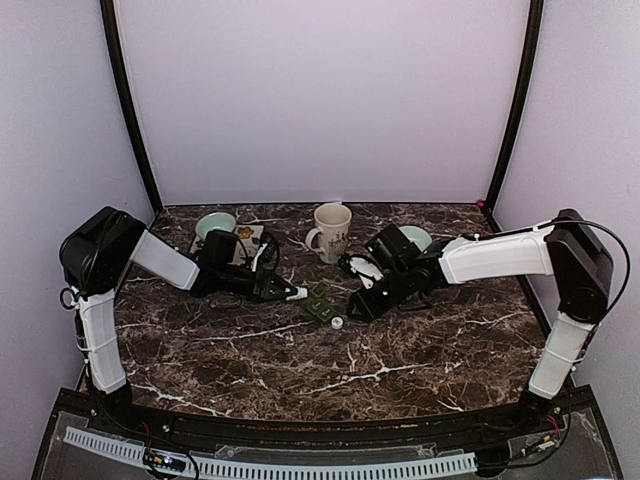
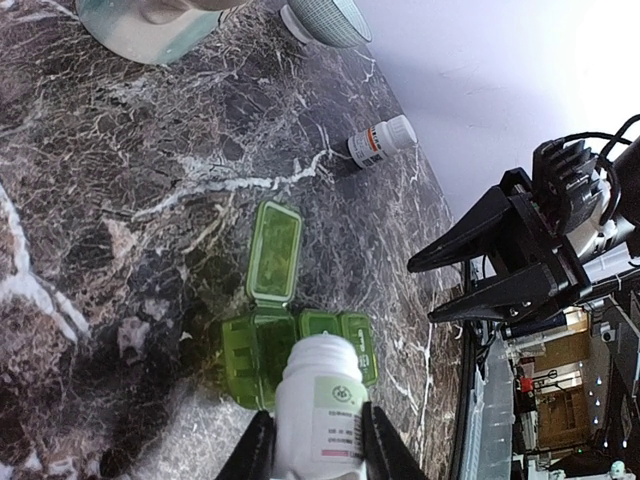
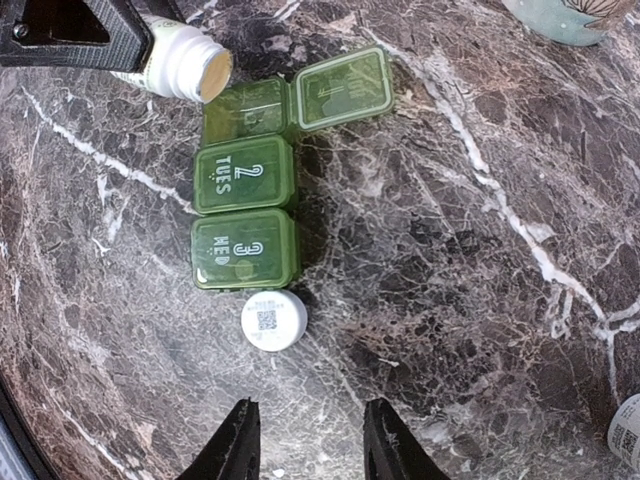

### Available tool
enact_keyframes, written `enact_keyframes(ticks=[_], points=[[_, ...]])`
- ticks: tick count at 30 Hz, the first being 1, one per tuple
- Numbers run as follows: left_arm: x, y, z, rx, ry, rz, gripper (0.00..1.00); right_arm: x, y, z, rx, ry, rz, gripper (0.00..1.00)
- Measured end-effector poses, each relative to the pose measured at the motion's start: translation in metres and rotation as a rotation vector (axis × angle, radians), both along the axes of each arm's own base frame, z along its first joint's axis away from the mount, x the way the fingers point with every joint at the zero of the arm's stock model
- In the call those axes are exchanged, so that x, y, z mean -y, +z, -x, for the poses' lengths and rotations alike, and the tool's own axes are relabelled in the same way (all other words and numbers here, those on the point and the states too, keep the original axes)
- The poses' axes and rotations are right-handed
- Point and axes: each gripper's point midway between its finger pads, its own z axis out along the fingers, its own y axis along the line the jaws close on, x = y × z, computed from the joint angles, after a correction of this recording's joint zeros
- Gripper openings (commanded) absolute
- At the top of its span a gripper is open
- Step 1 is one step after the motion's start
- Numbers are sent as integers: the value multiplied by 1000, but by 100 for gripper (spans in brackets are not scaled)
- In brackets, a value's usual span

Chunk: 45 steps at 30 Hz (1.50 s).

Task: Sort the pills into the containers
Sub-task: Pour the pill into the compartment of the pill container.

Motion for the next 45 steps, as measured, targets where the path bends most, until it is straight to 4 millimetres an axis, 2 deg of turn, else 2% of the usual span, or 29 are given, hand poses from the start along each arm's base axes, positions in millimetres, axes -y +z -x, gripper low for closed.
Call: enact_keyframes(ticks=[26,45], points=[[-2,-9,1,-11,-17,-56,2,-3,-4,-2,-5,4,7,35],[4,-8,1,13,-46,-87,2,-2,-6,-2,-8,4,11,36]])
